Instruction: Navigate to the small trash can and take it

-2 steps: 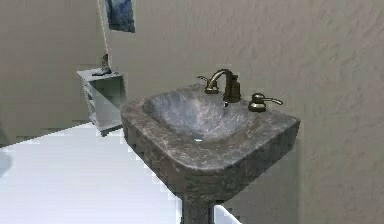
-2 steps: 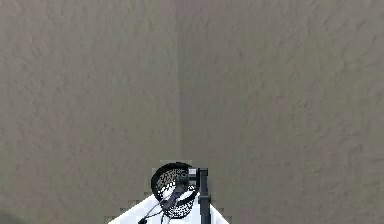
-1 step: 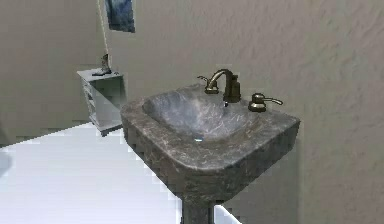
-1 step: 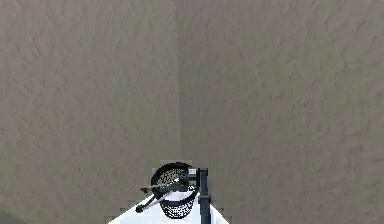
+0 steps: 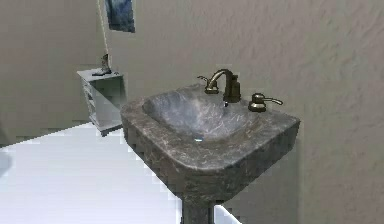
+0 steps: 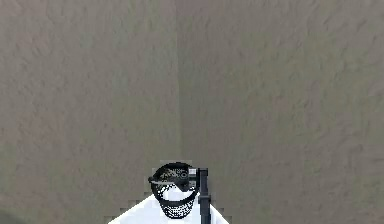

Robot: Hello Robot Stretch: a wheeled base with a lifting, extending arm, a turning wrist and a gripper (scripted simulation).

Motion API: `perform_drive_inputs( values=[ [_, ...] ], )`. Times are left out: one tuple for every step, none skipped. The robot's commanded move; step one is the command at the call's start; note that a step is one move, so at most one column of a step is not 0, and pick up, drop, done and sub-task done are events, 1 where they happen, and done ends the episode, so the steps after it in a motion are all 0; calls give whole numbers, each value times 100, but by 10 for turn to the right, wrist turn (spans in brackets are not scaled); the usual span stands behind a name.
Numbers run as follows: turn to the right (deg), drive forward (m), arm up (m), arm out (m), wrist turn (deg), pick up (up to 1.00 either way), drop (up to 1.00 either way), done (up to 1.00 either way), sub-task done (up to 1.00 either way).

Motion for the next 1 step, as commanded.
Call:
perform_drive_inputs(
  values=[
    [0, 0, 0, 0, 150, 0, 0, 0, 0]
  ],
)
